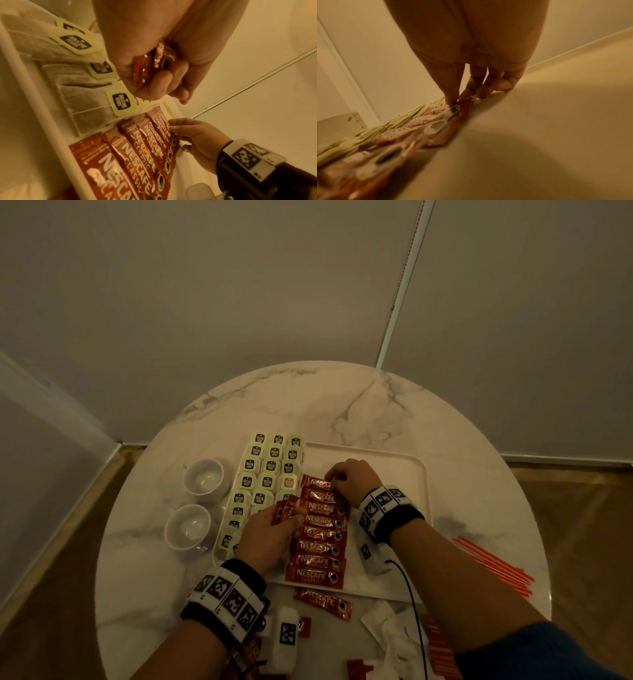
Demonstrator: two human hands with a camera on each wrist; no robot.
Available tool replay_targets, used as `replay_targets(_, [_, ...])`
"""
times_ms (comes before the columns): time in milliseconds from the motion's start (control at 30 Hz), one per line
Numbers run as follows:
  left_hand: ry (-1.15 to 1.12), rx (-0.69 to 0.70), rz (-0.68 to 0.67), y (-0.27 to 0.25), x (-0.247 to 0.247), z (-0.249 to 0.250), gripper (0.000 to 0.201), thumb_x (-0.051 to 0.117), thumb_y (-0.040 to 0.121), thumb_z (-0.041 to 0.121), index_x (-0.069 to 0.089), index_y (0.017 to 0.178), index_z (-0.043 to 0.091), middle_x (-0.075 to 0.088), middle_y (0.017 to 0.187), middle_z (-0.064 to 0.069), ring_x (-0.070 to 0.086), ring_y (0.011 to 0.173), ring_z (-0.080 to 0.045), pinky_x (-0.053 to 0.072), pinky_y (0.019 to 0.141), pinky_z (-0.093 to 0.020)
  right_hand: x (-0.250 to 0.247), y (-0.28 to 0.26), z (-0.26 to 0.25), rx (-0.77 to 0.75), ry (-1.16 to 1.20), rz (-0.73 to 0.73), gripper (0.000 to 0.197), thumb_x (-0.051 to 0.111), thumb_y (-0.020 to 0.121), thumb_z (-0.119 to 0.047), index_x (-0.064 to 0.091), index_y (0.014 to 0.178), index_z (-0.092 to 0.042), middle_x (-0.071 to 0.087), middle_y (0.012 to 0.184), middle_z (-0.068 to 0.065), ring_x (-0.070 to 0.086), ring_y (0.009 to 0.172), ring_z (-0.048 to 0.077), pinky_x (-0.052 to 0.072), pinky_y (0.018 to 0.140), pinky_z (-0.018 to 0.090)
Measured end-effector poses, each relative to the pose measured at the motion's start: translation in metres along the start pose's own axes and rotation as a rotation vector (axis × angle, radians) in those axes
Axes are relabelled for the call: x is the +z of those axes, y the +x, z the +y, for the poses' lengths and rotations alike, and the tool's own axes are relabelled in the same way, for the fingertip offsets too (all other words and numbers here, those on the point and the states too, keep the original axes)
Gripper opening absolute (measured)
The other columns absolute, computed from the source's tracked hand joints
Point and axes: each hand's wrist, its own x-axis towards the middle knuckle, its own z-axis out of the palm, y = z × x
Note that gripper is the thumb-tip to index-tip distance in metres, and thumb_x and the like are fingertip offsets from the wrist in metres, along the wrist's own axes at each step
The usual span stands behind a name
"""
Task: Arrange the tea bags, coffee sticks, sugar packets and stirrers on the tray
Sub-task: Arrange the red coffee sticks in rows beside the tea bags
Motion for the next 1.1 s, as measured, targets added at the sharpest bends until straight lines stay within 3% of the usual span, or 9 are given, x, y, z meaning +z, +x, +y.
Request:
replay_targets(333, [-0.049,-0.018,-0.020,-0.006,0.005,0.004,0.012,0.054,0.092,0.000,0.063,0.100,-0.003,0.060,0.048,0.011,0.051,0.037,0.003,0.039,0.038,-0.010,0.002,0.003,0.002,-0.001,-0.016,-0.016,0.020,0.057,0.091,-0.020,0.074,0.096,-0.029,0.067,0.098,0.002,0.064,0.091,0.019,0.055,0.082,0.033])
replay_targets(567, [-0.064,-0.050,-0.034,-0.006,0.006,0.005,0.009,0.056,0.092,0.004,0.063,0.097,0.001,0.056,0.052,0.006,0.046,0.036,-0.002,0.036,0.035,-0.015,0.002,0.001,0.002,0.012,0.062,0.014,0.020,0.058,0.092,-0.020,0.072,0.106,-0.023,0.068,0.103,0.003,0.060,0.088,0.014,0.047,0.076,0.025])
replay_targets(633, [-0.083,-0.075,-0.051,-0.005,0.004,0.003,0.010,0.055,0.092,0.008,0.062,0.098,0.004,0.051,0.059,0.001,0.040,0.040,-0.008,0.033,0.037,-0.019,0.000,-0.003,0.002,0.032,0.124,0.046,0.022,0.059,0.091,-0.020,0.070,0.110,-0.023,0.064,0.105,0.004,0.058,0.093,0.015,0.045,0.080,0.025])
replay_targets(767, [-0.241,-0.090,-0.130,-0.004,0.004,0.005,0.020,0.042,0.093,0.010,0.061,0.092,0.005,0.052,0.065,-0.008,0.040,0.046,-0.014,0.033,0.042,-0.023,-0.010,-0.021,0.000,0.060,0.249,0.142,0.023,0.061,0.090,-0.029,0.068,0.111,-0.026,0.058,0.105,0.002,0.054,0.103,0.022,0.047,0.092,0.036])
replay_targets(867, [-0.284,-0.070,-0.174,-0.007,0.006,0.010,0.019,0.040,0.097,0.013,0.056,0.097,0.002,0.059,0.070,-0.010,0.049,0.050,-0.016,0.041,0.043,-0.026,-0.024,-0.050,-0.016,-0.011,0.485,0.112,0.021,0.060,0.092,-0.032,0.068,0.108,-0.021,0.063,0.099,-0.002,0.060,0.092,0.013,0.049,0.081,0.028])
replay_targets(967, [-0.266,-0.038,-0.225,-0.011,0.010,0.015,0.020,0.044,0.098,0.015,0.059,0.092,0.003,0.063,0.072,-0.010,0.054,0.054,-0.017,0.044,0.045,-0.026,-0.034,-0.080,-0.032,-0.082,0.765,-0.075,0.017,0.061,0.092,-0.030,0.068,0.103,-0.019,0.069,0.087,-0.008,0.064,0.074,0.000,0.047,0.065,0.015])
replay_targets(1100, [-0.232,-0.021,-0.284,-0.018,0.015,0.021,0.017,0.049,0.097,0.016,0.063,0.093,0.007,0.067,0.072,-0.008,0.058,0.056,-0.017,0.045,0.047,-0.025,-0.039,-0.095,-0.031,-0.136,0.801,-0.119,0.004,0.068,0.087,-0.012,0.065,0.086,-0.015,0.063,0.070,-0.006,0.055,0.054,-0.004,0.041,0.052,0.011])
